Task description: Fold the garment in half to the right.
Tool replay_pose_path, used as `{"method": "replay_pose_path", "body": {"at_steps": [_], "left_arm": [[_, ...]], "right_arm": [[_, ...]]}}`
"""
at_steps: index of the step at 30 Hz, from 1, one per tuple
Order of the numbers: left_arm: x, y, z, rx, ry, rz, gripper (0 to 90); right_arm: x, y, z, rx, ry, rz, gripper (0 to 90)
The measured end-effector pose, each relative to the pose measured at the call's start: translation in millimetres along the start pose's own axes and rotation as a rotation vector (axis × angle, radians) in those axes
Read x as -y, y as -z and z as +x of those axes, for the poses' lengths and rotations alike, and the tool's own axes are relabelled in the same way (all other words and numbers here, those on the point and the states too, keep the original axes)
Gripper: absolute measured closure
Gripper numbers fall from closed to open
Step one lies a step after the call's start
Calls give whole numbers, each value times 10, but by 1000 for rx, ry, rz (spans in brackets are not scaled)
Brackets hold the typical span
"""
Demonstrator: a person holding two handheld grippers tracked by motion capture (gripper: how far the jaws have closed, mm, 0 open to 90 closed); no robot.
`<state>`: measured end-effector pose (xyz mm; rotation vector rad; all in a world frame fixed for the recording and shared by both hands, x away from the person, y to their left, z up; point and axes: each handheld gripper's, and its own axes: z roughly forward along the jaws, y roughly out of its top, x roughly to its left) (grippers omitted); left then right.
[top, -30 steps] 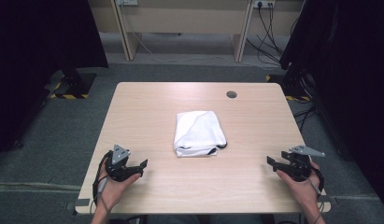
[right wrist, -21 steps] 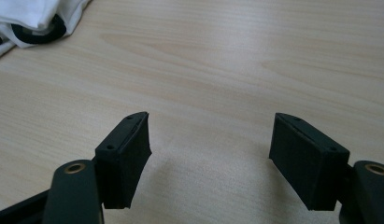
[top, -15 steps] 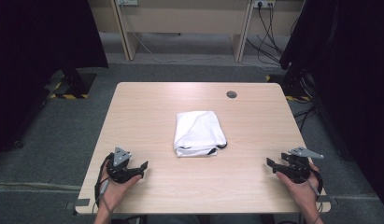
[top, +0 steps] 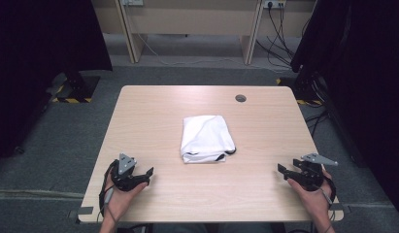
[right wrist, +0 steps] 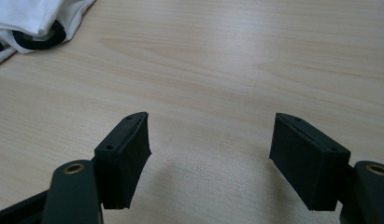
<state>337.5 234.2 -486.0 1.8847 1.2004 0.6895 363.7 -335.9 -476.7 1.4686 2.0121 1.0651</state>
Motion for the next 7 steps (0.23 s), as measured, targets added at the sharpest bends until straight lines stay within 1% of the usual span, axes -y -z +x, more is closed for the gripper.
{"method": "replay_pose_path", "body": {"at_steps": [7], "left_arm": [[4, 8, 2, 1, 2, -6, 172]], "right_arm": [[4, 9, -6, -6, -3, -9, 260]]}}
